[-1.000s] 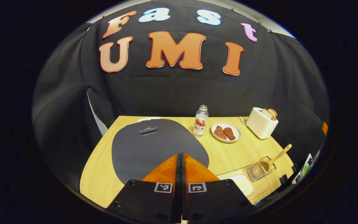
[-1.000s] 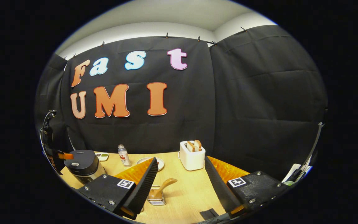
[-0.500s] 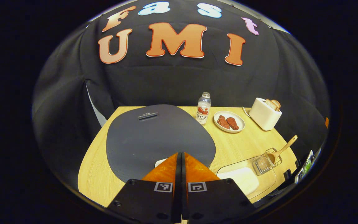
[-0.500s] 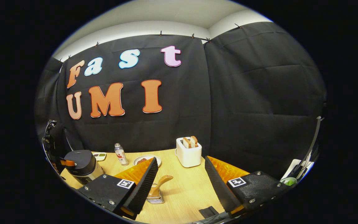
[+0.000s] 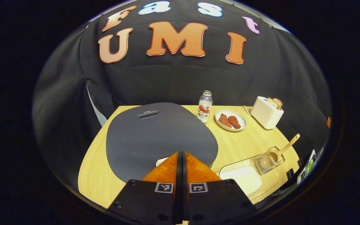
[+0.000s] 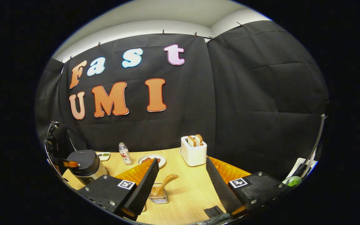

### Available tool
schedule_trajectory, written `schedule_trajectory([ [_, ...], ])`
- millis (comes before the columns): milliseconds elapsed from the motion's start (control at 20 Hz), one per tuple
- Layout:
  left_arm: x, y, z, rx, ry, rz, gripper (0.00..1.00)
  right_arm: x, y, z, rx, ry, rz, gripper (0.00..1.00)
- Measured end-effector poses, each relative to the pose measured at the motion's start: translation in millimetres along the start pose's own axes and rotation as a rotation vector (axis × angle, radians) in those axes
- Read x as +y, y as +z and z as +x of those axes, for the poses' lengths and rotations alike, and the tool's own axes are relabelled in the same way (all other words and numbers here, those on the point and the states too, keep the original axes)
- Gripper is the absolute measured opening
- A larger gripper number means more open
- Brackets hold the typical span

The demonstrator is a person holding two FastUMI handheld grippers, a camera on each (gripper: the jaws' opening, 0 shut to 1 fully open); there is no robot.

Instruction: Close the left gripper, press the button to open the rice cooker; take a wooden spoon from the chopstick holder with the right hand, scoop a spoonful of rice and pour it into the rice cooker, then put the wooden spoon back into the chopstick holder.

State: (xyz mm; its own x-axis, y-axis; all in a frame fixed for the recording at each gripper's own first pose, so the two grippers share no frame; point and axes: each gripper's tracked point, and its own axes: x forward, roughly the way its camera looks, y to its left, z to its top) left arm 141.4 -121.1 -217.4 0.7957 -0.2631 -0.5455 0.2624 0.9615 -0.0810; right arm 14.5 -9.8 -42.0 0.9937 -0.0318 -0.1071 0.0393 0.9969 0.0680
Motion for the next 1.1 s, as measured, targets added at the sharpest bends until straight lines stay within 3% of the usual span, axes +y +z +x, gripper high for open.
schedule_trajectory([
  [50,-0.7,1.8,-3.5,0.006,-0.007,0.002,0.07,0.4,1.9,-0.5,-0.004,0.002,-0.002,0.99],
  [150,1.5,14.5,-9.7,0.002,0.003,0.014,0.05,-1.2,7.1,-4.2,-0.017,-0.002,-0.009,0.94],
  [450,19.4,136.8,-88.5,-0.308,0.099,0.053,0.04,-5.1,12.4,-8.3,-0.032,0.000,0.004,0.94],
  [550,28.6,161.8,-125.1,-0.399,0.119,0.035,0.04,-1.5,14.1,-3.9,-0.039,0.009,0.009,0.99],
  [750,43.8,180.3,-181.2,-0.519,0.166,-0.003,0.04,4.3,-1.1,13.3,-0.023,0.028,0.034,0.94],
  [1100,90.4,168.3,-243.6,-0.579,0.283,-0.007,0.04,20.3,-30.8,53.7,0.010,0.066,0.103,0.93],
])
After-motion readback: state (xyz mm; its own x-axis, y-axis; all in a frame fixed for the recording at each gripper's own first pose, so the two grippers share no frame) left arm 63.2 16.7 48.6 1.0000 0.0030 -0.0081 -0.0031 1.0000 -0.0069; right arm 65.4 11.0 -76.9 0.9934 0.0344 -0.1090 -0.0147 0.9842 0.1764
